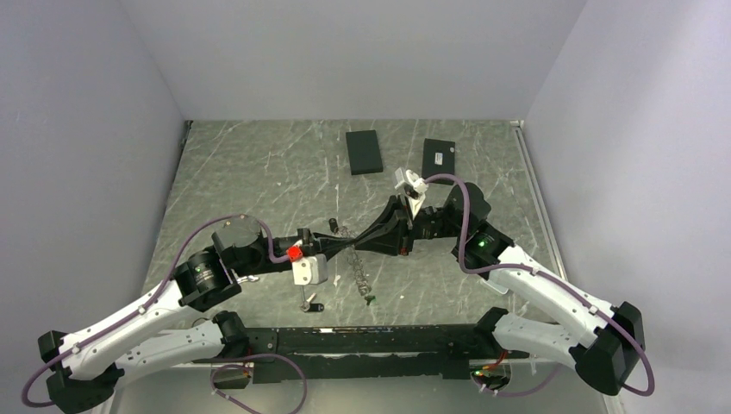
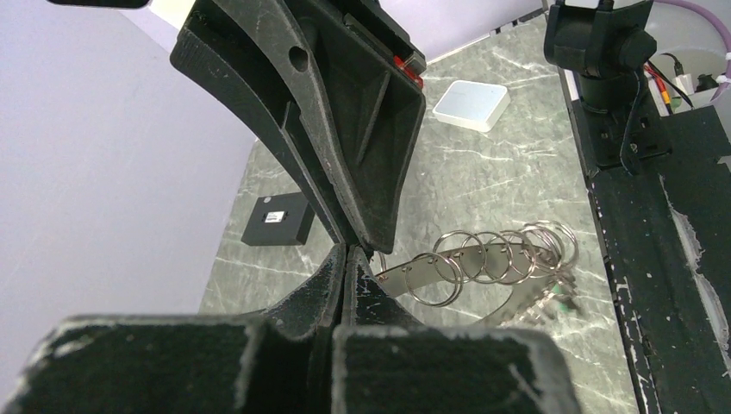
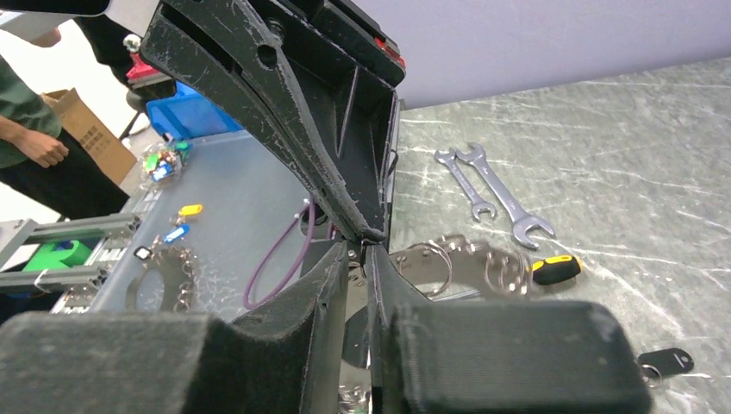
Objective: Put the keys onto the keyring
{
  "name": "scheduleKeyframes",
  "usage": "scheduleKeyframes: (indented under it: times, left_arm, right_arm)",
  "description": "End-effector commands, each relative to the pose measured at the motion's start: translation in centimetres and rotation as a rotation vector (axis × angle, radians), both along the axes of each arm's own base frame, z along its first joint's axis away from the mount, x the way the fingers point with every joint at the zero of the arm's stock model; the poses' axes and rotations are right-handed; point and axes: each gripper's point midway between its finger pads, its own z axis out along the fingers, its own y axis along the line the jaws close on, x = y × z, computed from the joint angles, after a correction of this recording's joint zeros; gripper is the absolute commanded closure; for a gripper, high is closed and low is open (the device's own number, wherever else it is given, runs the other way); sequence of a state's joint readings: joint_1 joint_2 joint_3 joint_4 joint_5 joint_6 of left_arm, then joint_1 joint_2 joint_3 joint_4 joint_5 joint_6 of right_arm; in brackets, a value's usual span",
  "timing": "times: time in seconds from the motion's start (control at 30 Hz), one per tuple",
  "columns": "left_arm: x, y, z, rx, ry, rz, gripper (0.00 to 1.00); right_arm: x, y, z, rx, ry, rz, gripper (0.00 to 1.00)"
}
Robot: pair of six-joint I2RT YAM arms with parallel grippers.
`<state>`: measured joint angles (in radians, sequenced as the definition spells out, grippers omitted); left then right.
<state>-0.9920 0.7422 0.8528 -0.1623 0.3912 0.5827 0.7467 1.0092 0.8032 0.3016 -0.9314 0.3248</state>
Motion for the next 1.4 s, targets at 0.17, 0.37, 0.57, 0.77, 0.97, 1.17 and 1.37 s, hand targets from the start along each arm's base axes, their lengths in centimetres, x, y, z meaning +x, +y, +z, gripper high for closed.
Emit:
scheduleKeyframes:
  times: [0.17, 0.37, 0.57, 0.77, 0.97, 1.17, 1.37]
  left_arm:
    - [-0.1, -0.1, 2.8, -0.091, -0.055, -0.006, 1.0]
    - [-0.3, -0.1, 3.1, -0.1, -0.056, -0.012, 1.0]
    - [-0.4, 0.0, 3.2, -0.108, -0.05, -0.015, 1.0]
    - [-0.5, 0.2, 3.5, -0.113, -0.049, -0.014, 1.0]
    - [-0.6, 0.5, 3.1, -0.092, -0.028, -0.007, 0.79]
    - [-0.9, 1.5, 1.6, -0.03, 0.012, 0.009, 0.14]
    - [-2.1, 3.0, 0.6, 0.034, 0.045, 0.0, 0.1]
  right_arm:
    - [-0.7, 0.2, 1.6, 0.039, -0.066, 0.044, 0.73]
    - [-0.4, 0.5, 1.4, 0.036, -0.069, 0.034, 0.8]
    - [-0.1, 0.8, 1.4, 0.038, -0.071, 0.023, 0.91]
    - [0.2, 1.1, 1.3, 0.032, -0.075, 0.003, 1.0]
    - [0.6, 0.8, 1.6, 0.04, -0.096, -0.042, 1.0]
    - [1.1, 0.3, 1.8, 0.049, -0.112, -0.1, 1.0]
    - [1.6, -0.1, 2.0, 0.057, -0.118, -0.155, 1.0]
